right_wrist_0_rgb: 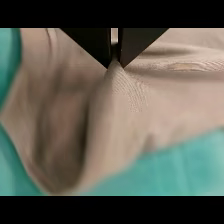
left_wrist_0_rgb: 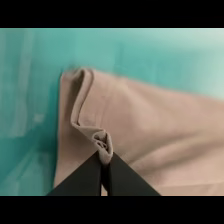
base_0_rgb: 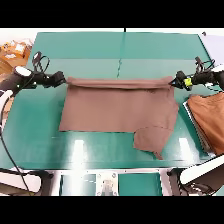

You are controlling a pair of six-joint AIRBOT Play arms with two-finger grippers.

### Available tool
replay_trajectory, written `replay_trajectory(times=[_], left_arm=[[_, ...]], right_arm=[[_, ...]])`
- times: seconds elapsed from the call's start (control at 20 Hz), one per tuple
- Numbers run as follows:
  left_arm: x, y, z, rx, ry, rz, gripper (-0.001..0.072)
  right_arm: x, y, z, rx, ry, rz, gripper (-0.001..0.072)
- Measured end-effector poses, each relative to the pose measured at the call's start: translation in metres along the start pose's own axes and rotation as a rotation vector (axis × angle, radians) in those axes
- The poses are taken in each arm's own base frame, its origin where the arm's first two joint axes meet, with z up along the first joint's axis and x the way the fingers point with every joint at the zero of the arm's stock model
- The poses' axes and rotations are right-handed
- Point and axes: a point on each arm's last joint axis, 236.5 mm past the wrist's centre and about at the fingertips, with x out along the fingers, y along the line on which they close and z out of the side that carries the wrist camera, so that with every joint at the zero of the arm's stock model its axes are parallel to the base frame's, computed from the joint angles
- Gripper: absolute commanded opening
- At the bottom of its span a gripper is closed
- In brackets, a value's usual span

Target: Fold the shirts.

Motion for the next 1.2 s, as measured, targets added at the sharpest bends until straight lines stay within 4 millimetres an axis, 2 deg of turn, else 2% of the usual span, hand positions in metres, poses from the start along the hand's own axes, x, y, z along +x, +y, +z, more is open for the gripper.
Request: replay_trajectory(times=[0.15, 0.3, 0.35, 0.4, 0.45, 0.5, 0.55, 0.6, 0.65, 0.7, 0.75, 0.8, 1.05, 1.1, 1.2], left_arm=[[0.004, 0.010, -0.020, -0.016, 0.053, 0.023, 0.0026], [0.006, 0.014, -0.035, -0.036, 0.098, 0.030, 0.0028], [0.006, 0.014, -0.038, -0.040, 0.108, 0.030, 0.0149], [0.006, 0.014, -0.041, -0.045, 0.117, 0.030, 0.0459], [0.006, 0.015, -0.044, -0.052, 0.127, 0.030, 0.0572], [0.006, 0.014, -0.046, -0.061, 0.137, 0.026, 0.0573], [0.005, 0.011, -0.049, -0.064, 0.149, 0.018, 0.0573], [0.003, 0.009, -0.053, -0.068, 0.167, 0.010, 0.0572], [-0.001, 0.007, -0.055, -0.071, 0.181, 0.003, 0.0572], [-0.008, 0.007, -0.055, -0.076, 0.188, -0.002, 0.0557], [-0.016, 0.007, -0.054, -0.085, 0.198, -0.007, 0.0339], [-0.026, 0.008, -0.054, -0.095, 0.212, -0.011, 0.0030], [-0.083, 0.009, -0.048, -0.100, 0.227, -0.015, 0.0023], [-0.093, 0.008, -0.050, -0.089, 0.230, 0.001, 0.0023], [-0.115, 0.004, -0.069, -0.053, 0.260, 0.041, 0.0023]], right_arm=[[0.004, -0.014, -0.025, 0.023, 0.066, -0.041, 0.0019], [0.008, -0.022, -0.040, 0.041, 0.101, -0.059, 0.0020], [0.008, -0.024, -0.042, 0.043, 0.107, -0.063, 0.0027], [0.008, -0.024, -0.042, 0.046, 0.107, -0.064, 0.0159], [0.007, -0.023, -0.041, 0.046, 0.104, -0.064, 0.0331], [0.005, -0.023, -0.040, 0.047, 0.102, -0.064, 0.0416], [0.002, -0.022, -0.039, 0.051, 0.105, -0.059, 0.0409], [-0.002, -0.020, -0.039, 0.057, 0.113, -0.053, 0.0311], [-0.006, -0.020, -0.040, 0.063, 0.123, -0.047, 0.0090], [-0.012, -0.020, -0.042, 0.069, 0.138, -0.043, 0.0024], [-0.019, -0.020, -0.046, 0.078, 0.156, -0.037, 0.0023], [-0.026, -0.020, -0.051, 0.083, 0.177, -0.030, 0.0023], [-0.064, -0.015, -0.073, 0.124, 0.171, -0.023, 0.0023], [-0.073, -0.012, -0.083, 0.131, 0.162, -0.025, 0.0023], [-0.089, -0.008, -0.111, 0.153, 0.144, -0.029, 0.0025]])
